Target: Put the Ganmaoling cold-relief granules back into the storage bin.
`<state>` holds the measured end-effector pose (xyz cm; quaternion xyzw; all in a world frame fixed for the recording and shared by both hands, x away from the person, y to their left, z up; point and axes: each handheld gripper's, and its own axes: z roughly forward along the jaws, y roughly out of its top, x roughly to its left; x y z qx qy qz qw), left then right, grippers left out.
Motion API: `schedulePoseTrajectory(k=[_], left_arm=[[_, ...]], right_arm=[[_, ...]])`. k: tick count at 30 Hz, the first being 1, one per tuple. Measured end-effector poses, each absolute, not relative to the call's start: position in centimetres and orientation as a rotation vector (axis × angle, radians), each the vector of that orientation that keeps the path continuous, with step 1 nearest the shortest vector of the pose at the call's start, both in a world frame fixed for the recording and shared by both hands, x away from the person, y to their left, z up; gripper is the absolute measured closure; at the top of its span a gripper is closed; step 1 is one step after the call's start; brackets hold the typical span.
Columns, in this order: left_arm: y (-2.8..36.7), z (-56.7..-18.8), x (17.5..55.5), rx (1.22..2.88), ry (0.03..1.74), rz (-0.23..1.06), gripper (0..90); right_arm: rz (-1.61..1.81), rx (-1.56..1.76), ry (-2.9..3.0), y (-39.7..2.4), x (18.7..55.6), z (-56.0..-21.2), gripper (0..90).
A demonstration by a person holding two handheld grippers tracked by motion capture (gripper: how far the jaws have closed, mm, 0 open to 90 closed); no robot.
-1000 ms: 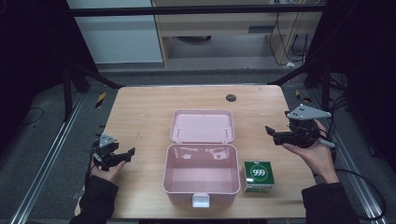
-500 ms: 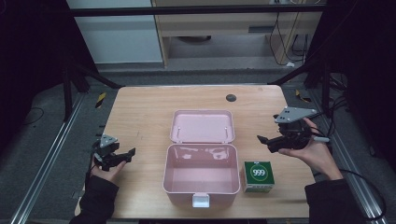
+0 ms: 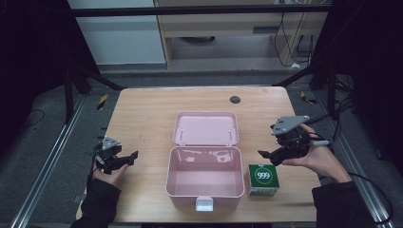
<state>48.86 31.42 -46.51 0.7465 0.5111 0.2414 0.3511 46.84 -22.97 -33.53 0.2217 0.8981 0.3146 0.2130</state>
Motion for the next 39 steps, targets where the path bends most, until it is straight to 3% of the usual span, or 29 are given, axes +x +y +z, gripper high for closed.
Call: schedulePoseTrajectory(k=[39], left_arm=[[31.3, -46.6, 48.9, 1.937, 1.318, 0.618, 24.8]], right_arm=[[0.679, 0.381, 2.807, -21.9, 45.7, -35.8, 5.5]])
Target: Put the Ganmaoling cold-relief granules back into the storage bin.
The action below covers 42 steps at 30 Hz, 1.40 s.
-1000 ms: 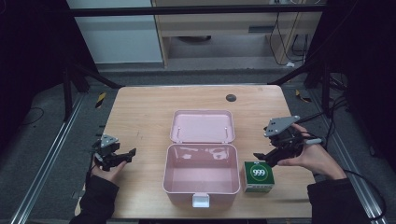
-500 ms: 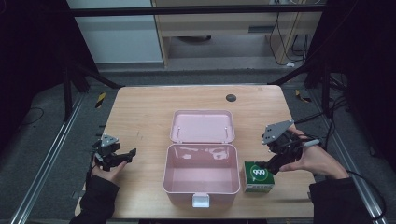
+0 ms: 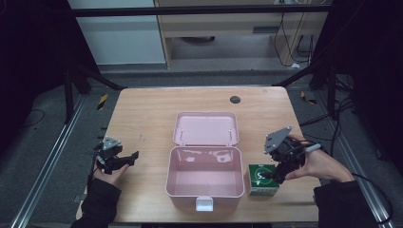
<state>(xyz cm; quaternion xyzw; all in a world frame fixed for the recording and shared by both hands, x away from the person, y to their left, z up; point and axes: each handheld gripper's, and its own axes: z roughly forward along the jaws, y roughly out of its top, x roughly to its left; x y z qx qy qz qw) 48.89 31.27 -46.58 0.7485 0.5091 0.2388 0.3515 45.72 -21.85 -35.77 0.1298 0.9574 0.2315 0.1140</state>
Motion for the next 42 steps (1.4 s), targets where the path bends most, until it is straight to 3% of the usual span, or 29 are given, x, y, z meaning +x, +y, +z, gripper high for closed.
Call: schedulePoseTrajectory(k=[42], left_arm=[[31.3, -46.6, 48.9, 1.94, 1.314, 0.62, 24.7]], right_arm=[[0.519, 0.304, 2.96, -20.5, 45.7, -41.8, 3.0]])
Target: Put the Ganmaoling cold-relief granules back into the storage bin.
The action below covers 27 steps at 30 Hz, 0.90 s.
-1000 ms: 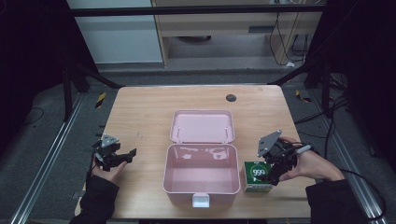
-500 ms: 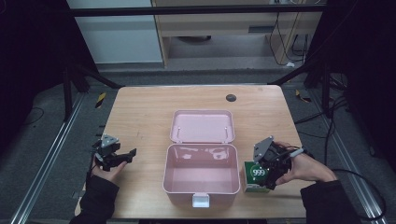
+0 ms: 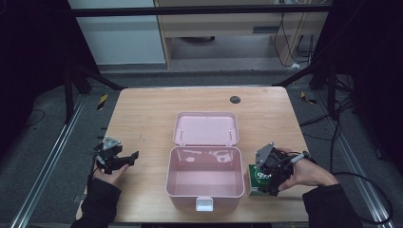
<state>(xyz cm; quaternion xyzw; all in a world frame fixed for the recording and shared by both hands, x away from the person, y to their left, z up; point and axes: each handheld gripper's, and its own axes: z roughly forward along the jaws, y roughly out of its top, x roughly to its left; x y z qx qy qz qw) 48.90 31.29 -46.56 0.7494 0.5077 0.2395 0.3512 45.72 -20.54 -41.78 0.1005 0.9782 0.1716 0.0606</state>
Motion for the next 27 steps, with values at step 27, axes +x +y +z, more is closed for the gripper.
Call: schedulePoseTrajectory(k=[27], left_arm=[[31.3, -46.6, 48.9, 1.941, 1.317, 0.62, 24.7]], right_arm=[[0.458, 0.273, 3.017, -20.3, 46.4, -44.6, 8.7]])
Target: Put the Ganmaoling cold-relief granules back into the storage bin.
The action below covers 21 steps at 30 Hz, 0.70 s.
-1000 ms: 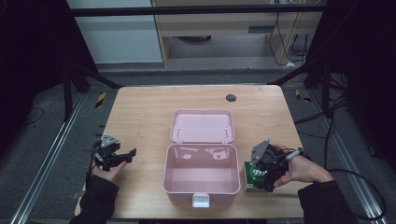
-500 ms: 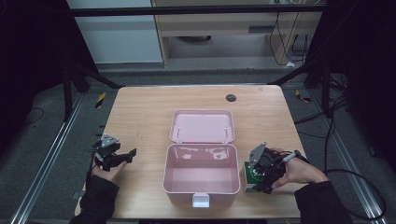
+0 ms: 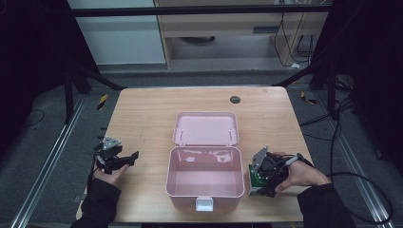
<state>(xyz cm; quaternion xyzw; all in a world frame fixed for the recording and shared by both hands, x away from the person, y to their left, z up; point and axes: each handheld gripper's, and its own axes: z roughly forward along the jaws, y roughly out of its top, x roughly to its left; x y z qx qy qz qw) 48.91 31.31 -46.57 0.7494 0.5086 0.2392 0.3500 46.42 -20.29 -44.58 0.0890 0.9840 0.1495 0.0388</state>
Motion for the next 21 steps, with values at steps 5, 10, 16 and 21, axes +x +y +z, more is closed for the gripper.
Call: schedulePoseTrajectory(k=[5, 10, 16, 21], left_arm=[[31.32, -46.58, 48.91, 1.941, 1.318, 0.619, 24.8], [31.33, -46.57, 48.92, 1.946, 1.315, 0.62, 24.7], [31.31, -46.56, 48.92, 1.947, 1.315, 0.62, 24.7], [31.31, -46.56, 48.92, 1.943, 1.316, 0.621, 24.7]], right_arm=[[0.459, 0.271, 3.023, -20.25, 46.4, -44.63, 10.0], [0.457, 0.289, 3.024, -20.36, 46.39, -44.49, 13.8], [0.461, 0.305, 3.03, -20.49, 46.41, -44.32, 15.8], [0.47, 0.318, 3.028, -20.67, 46.35, -44.07, 16.1]])
